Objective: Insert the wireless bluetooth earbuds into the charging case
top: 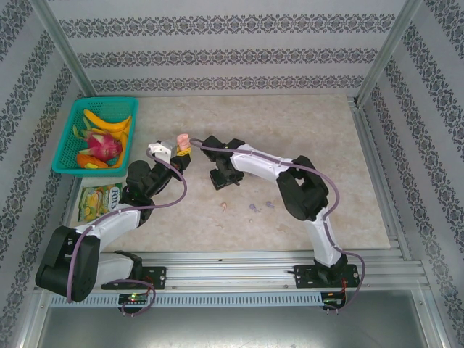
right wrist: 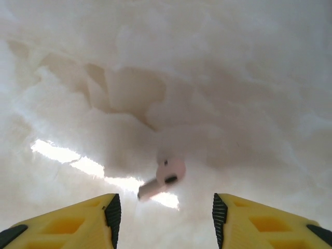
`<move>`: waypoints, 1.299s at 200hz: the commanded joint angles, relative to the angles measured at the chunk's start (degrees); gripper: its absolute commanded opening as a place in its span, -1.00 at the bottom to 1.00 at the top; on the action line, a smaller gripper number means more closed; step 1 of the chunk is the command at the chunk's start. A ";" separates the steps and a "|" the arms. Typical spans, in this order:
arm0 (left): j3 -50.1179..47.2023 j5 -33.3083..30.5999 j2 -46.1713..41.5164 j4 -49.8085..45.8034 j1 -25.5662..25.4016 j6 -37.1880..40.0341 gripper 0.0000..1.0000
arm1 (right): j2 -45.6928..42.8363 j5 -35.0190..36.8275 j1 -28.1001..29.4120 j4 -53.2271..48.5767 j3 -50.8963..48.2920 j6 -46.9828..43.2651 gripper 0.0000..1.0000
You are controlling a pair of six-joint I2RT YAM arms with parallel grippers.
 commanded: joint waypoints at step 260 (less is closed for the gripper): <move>0.91 -1.20 6.91 11.12 0.41 -3.92 -1.00 | 4.64 -5.04 -1.86 -3.13 4.43 47.50 0.01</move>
